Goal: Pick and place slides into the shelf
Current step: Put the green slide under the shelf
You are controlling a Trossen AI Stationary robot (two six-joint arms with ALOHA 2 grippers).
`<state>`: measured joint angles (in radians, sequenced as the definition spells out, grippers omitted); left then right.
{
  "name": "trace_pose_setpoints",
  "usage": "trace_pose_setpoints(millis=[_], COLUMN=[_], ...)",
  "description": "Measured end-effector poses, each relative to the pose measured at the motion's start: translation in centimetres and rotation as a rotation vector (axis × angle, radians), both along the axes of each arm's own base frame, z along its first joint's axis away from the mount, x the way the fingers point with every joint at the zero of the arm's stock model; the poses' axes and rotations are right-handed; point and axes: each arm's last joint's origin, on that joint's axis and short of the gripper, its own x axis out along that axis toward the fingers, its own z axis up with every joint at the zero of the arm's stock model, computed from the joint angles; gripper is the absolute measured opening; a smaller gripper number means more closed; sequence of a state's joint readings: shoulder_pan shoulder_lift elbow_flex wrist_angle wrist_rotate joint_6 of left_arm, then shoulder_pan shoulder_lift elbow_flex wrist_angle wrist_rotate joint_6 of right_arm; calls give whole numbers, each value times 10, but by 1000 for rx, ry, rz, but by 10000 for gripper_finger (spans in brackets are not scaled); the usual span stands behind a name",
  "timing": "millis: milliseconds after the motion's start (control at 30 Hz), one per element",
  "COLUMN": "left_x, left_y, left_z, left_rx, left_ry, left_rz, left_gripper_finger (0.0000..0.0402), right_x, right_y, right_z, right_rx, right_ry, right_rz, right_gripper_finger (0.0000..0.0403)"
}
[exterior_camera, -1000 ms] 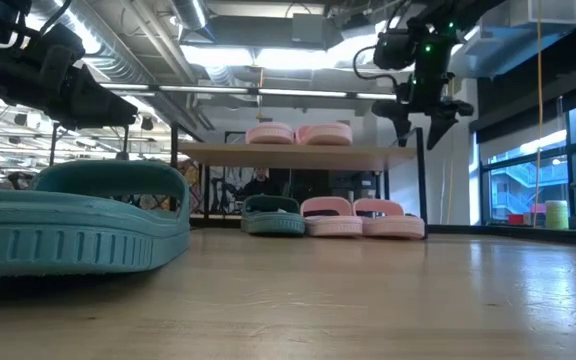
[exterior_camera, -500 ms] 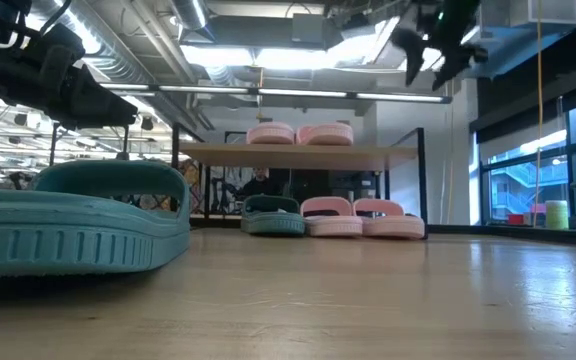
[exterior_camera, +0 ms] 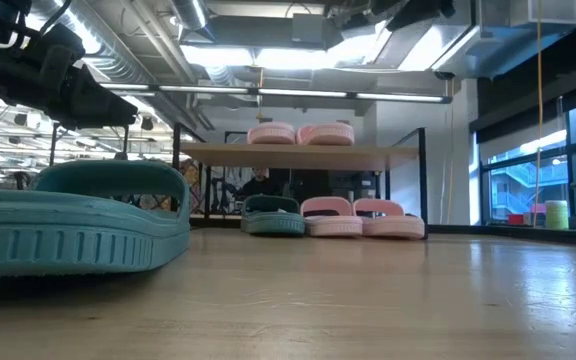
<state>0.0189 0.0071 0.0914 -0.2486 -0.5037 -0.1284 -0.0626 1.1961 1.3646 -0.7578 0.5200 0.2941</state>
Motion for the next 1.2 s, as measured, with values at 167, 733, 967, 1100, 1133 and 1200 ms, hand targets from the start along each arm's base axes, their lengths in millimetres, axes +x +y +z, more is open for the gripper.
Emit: trace_pose_setpoints(millis=[167,733,967,1100,1133,1200], left_x=[0,3,4,5,6,7], left_y=[0,-4,-8,-13,-14,-16], left_z=[0,13,23,28,31,39], left_rx=[0,6,50,101,116,147], left_ry=[-3,-138,-228,-265,-268,-250], left_rz=[0,-153,-314,-398,-410,-427], left_gripper_finger=[224,224,224,224,224,224], right_x=[10,-15,-40,-44,-44,-45], right_y=[41,94,76,74,74,74], right_z=[-34,-211,-237,-241,-242,-244], right_rx=[7,-47,-102,-129,-136,-139], right_ry=[47,-296,-403,-387,-379,-359], right_rz=[169,609,577,577,581,584], right_gripper_finger=[288,288,288,288,288,288])
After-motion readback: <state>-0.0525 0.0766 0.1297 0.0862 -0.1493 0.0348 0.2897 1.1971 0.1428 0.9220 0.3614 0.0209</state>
